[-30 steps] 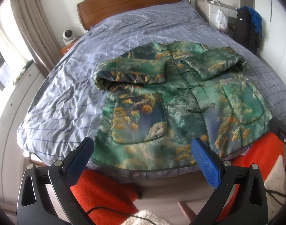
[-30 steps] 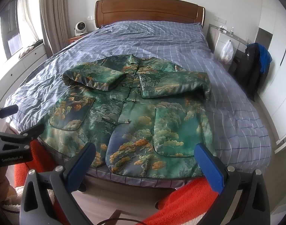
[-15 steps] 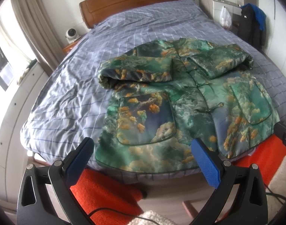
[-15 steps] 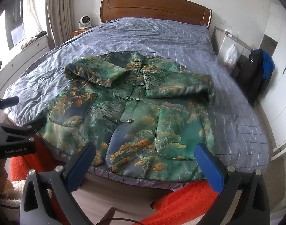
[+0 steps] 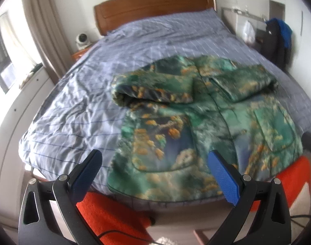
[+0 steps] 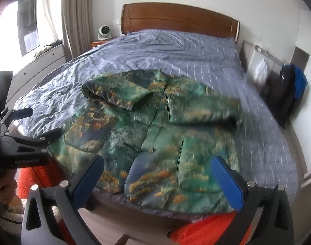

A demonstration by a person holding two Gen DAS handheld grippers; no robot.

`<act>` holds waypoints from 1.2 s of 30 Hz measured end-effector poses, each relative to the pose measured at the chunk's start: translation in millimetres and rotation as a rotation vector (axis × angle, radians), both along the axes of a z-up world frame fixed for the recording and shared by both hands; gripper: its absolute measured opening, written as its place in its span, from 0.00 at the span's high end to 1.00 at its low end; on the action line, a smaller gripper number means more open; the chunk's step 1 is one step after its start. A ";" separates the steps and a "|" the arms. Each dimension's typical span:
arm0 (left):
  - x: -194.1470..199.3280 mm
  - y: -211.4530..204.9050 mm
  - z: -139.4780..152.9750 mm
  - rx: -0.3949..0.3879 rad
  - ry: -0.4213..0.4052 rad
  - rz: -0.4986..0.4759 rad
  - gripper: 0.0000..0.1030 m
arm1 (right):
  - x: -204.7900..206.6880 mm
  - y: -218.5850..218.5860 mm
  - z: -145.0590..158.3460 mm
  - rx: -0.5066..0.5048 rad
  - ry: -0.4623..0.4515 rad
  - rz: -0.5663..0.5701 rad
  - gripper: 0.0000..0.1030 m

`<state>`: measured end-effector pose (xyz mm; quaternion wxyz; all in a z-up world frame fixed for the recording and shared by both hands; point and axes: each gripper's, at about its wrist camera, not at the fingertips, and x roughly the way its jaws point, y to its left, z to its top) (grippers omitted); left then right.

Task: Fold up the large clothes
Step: 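Grasp the jacket's sleeve cuff with the right gripper and lift it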

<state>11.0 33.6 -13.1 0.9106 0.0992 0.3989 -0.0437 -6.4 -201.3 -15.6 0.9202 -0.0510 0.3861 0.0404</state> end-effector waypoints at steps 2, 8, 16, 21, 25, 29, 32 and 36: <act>-1.6 2.1 -0.7 0.008 -0.021 -0.019 0.00 | 5.6 -3.0 5.0 0.020 -0.046 0.019 0.00; -5.9 11.0 -16.1 -0.004 0.035 -0.057 0.00 | 53.0 -2.6 -6.0 -0.136 -0.124 0.173 0.00; -12.8 28.8 -22.2 -0.070 0.100 -0.021 0.00 | 193.4 -10.3 -96.7 -0.323 0.112 0.204 0.00; -19.3 32.7 -24.0 -0.023 0.098 0.001 0.00 | 255.6 -9.4 -163.5 -0.365 0.282 0.160 0.09; -24.8 34.2 -29.5 0.040 0.088 0.007 0.00 | 259.9 -48.9 -156.1 -0.220 0.314 0.099 0.75; -20.3 32.6 -37.3 0.025 0.125 0.017 0.00 | 242.8 -133.8 -99.8 -0.088 0.180 -0.079 0.86; -20.1 25.7 -33.6 0.017 0.118 0.009 0.00 | 220.3 -216.0 -56.0 -0.023 0.092 -0.228 0.88; -21.6 11.1 -25.6 0.003 0.104 -0.031 0.00 | 167.5 -322.3 0.9 -0.028 -0.034 -0.442 0.90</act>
